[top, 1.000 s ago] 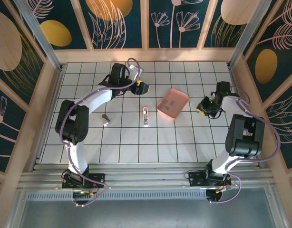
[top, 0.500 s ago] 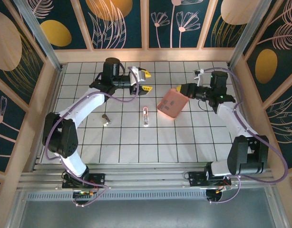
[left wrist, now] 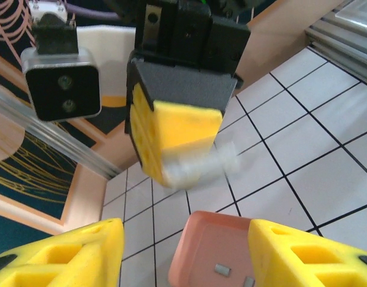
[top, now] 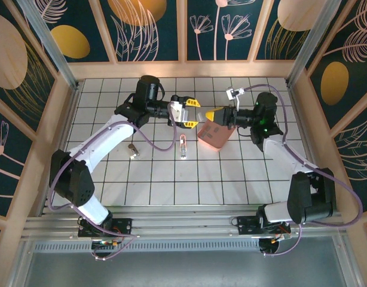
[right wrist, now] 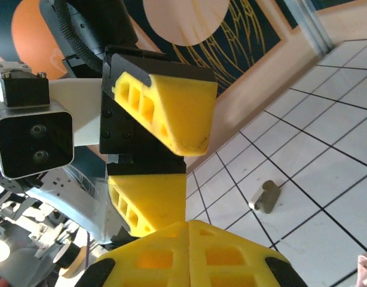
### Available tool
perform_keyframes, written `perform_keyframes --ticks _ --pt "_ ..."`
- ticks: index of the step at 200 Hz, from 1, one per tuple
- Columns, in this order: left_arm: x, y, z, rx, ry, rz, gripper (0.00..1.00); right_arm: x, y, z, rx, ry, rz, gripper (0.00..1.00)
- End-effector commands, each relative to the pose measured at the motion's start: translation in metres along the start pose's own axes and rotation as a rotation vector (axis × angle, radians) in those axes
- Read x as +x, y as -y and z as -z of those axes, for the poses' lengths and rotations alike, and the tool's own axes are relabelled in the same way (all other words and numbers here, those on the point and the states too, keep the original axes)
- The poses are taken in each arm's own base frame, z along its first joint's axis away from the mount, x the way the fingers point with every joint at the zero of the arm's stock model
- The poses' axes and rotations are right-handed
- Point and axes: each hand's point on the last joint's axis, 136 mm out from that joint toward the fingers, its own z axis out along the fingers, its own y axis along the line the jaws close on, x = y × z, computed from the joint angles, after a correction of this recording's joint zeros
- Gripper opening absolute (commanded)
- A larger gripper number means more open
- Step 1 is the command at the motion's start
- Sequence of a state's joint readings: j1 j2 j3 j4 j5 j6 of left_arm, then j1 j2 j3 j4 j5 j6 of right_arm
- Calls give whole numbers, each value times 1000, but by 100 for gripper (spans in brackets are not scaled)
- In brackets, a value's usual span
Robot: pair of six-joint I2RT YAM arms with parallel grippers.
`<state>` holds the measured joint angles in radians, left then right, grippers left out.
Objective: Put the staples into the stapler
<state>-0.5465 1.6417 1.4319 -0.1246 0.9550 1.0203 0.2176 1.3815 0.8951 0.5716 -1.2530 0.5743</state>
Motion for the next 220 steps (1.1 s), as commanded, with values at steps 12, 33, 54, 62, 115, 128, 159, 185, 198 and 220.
perform_keyframes --ticks 12,33,54,62,115,128,159,185,198,220 --pt "-20 7 4 19 58 -70 56 0 -15 -8 -94 -2 26 6" --pt "-16 5 3 3 40 -46 55 -1 -13 -11 -98 2 14 5" --pt "0 2 1 -49 -11 33 57 1 1 -10 -48 26 -35 8" --pt "7 2 1 -74 -29 54 58 2 5 -9 -30 32 -37 8" --pt "18 4 7 -145 -67 133 62 9 31 -3 143 39 -65 14" --pt "21 3 9 -172 -76 159 63 9 35 1 180 51 -57 15" --pt "28 -3 14 -245 -105 231 67 12 44 9 261 71 -67 19" --pt "31 -6 18 -276 -119 267 69 16 52 15 332 70 -76 20" --pt "33 -8 18 -292 -130 295 70 19 59 18 379 68 -107 21" --pt "40 -13 22 -328 -166 401 72 23 70 24 466 57 -171 23"
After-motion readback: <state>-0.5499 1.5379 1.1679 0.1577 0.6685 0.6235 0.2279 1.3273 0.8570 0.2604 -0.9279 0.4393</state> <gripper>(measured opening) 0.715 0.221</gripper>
